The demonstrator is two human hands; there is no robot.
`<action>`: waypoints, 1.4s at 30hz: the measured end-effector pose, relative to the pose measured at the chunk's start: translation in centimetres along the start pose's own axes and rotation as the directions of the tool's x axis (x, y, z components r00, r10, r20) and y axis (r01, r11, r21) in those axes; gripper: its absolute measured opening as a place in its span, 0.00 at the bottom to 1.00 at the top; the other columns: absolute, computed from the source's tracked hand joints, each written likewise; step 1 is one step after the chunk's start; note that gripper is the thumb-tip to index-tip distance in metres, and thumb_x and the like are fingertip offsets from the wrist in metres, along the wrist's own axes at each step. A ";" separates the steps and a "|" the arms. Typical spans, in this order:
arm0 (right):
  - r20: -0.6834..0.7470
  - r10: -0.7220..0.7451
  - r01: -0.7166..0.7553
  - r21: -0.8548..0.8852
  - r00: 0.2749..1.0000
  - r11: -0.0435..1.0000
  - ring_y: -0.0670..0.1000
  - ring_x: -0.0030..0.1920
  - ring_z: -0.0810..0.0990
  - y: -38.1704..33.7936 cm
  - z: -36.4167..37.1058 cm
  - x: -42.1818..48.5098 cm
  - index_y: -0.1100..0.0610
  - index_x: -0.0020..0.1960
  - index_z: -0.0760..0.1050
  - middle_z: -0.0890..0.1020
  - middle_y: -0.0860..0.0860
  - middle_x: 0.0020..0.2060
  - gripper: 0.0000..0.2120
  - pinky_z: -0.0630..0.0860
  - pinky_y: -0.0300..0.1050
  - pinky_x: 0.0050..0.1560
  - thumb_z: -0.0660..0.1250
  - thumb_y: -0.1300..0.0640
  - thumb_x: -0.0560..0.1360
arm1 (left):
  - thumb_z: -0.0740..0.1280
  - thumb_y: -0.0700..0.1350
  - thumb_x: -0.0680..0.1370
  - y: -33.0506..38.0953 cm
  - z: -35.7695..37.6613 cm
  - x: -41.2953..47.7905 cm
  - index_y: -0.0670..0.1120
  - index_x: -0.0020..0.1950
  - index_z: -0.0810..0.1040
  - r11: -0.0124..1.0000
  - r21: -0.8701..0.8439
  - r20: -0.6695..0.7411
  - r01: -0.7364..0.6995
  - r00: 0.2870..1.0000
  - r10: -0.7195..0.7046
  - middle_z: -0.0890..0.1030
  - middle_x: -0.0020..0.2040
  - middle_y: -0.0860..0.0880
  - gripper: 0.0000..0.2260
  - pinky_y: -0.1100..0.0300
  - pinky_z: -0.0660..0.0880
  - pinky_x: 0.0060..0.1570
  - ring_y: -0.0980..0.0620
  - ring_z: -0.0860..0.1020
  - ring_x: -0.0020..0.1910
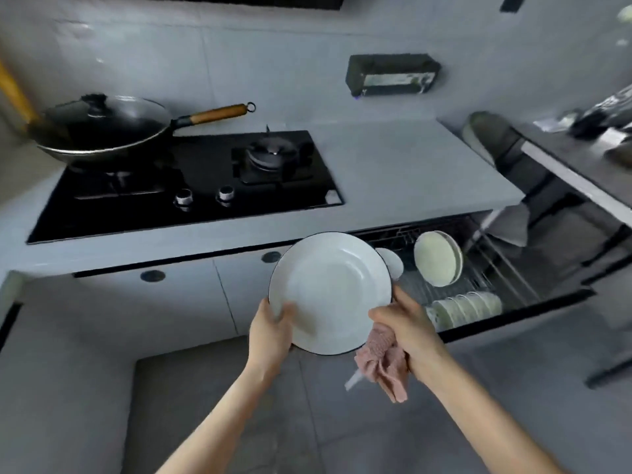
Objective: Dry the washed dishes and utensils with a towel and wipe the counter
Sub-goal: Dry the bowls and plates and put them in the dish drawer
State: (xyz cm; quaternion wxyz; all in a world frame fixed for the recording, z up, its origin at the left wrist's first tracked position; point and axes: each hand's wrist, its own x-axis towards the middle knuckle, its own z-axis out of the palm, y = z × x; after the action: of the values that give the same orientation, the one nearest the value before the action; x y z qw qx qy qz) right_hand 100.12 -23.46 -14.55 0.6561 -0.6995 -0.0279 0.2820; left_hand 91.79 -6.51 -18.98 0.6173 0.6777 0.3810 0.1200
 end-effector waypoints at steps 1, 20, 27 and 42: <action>-0.045 0.007 -0.008 -0.031 0.999 0.999 0.55 0.43 0.78 0.0 -2.1 0.9 0.49 0.51 0.81 0.79 0.60 0.42 0.18 0.76 0.47 0.45 0.67 0.66 0.66 | 0.61 0.43 0.78 0.2 2.3 0.7 0.44 0.52 0.73 0.999 0.025 0.070 0.031 0.997 -0.032 0.79 0.44 0.47 0.05 0.55 0.75 0.36 0.47 0.77 0.38; -0.614 -0.157 -0.278 -0.551 0.774 0.787 0.54 0.47 0.77 -1.6 -28.0 16.5 0.45 0.59 0.75 0.80 0.46 0.40 0.22 0.73 0.46 0.42 0.60 0.62 0.70 | 0.59 0.38 0.79 5.6 29.2 16.0 0.45 0.47 0.74 0.895 0.427 0.534 0.129 0.763 -0.365 0.77 0.35 0.45 0.06 0.65 0.70 0.22 0.52 0.73 0.27; -0.607 -0.277 -0.414 -0.746 0.745 0.522 0.59 0.47 0.77 -1.8 -36.4 23.6 0.46 0.69 0.68 0.83 0.54 0.49 0.26 0.70 0.46 0.41 0.61 0.62 0.73 | 0.59 0.39 0.80 7.1 33.9 19.3 0.48 0.44 0.72 0.903 0.373 0.461 0.212 0.803 -0.379 0.76 0.36 0.45 0.07 0.69 0.67 0.20 0.51 0.71 0.29; -0.269 -0.081 -0.246 -0.943 0.960 0.223 0.56 0.36 0.74 4.7 -49.0 44.5 0.50 0.70 0.66 0.82 0.56 0.41 0.25 0.67 0.42 0.34 0.60 0.61 0.74 | 0.60 0.37 0.80 6.2 49.9 20.6 0.47 0.45 0.74 0.818 0.291 0.175 0.496 0.814 -0.555 0.80 0.39 0.44 0.07 0.63 0.73 0.27 0.49 0.78 0.35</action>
State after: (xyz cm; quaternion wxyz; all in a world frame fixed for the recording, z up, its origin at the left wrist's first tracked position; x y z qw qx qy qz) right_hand 157.01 -50.13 -35.82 0.0601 -0.9852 -0.0729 0.1429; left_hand 139.72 -29.72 -29.95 0.5860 0.6218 0.4842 -0.1884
